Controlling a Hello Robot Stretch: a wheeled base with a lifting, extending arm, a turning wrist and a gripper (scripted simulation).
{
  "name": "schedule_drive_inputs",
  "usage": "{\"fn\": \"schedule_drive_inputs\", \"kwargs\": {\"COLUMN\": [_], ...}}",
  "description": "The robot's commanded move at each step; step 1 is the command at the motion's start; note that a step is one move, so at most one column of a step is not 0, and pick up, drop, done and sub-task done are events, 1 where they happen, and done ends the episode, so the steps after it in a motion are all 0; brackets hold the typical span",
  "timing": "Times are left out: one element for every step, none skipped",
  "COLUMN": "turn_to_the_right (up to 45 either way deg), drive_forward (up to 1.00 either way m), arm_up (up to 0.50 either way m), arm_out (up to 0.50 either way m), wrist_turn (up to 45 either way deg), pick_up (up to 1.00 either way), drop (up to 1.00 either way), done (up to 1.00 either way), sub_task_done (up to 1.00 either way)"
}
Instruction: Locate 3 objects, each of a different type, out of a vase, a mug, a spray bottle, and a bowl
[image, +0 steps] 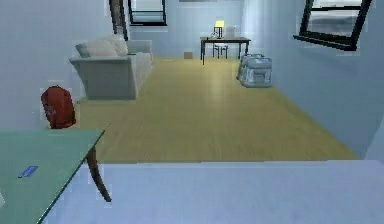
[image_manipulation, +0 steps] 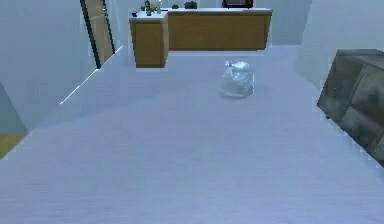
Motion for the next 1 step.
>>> {"fn": "schedule_drive_inputs", "kwargs": {"turn_to_the_right": [-45.0], "drive_forward": [0.00], "arm_up": [0.00], "arm_out": [0.00], "wrist_turn": [0.0], "pick_up": [0.00], "drop": [0.00], "done": [0.00], "sub_task_done": [0.00]}}
